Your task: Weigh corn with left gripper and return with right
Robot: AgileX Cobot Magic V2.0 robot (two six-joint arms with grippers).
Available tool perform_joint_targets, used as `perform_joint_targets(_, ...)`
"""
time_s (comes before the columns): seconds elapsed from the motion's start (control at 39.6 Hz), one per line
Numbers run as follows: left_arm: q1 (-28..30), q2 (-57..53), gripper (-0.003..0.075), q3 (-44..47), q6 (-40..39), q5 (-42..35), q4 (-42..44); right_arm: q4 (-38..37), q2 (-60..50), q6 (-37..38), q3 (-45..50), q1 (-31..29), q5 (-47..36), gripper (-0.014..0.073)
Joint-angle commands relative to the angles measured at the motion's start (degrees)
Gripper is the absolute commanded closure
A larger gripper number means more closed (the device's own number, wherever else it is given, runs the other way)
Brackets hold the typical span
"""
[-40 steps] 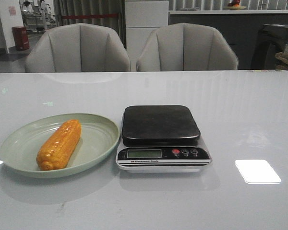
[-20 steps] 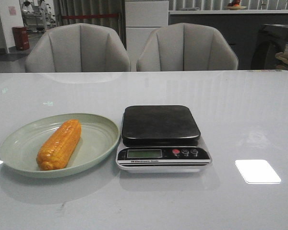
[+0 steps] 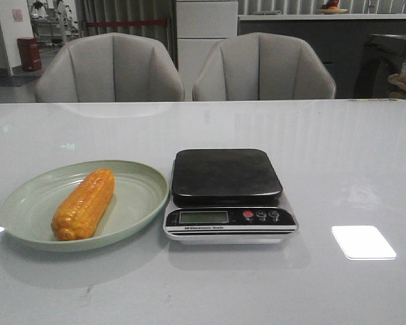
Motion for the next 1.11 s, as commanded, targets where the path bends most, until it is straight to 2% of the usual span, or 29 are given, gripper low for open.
perform_joint_targets(0.0,0.05,-0.99,0.0606,1.14,-1.00,-9.38,-1.54,-0.35,-1.19,-0.10,0.65,-0.16,-4.61,0.0428)
perform_joint_targets(0.25,-0.94,0.47,0.0606,-12.14,-1.00,7.27,-0.81,-0.35,-1.19,-0.10,0.65,-0.16,-4.61,0.0428)
perform_joint_targets(0.66,-1.76,15.02,0.0606,-27.55,-1.00,32.94,-2.13,-0.35,-1.19,-0.10,0.65,-0.16,-4.61,0.0428)
perform_joint_targets(0.81,-3.66,17.46,0.0606,-27.44,-1.00,35.90,-2.01,-0.35,-1.19,-0.10,0.65,-0.16,-4.61,0.0428)
perform_joint_targets(1.08,-4.11,17.70,0.0606,-23.82,-1.00,31.04,-2.01,-0.35,-1.19,-0.10,0.65,-0.16,-4.61,0.0428)
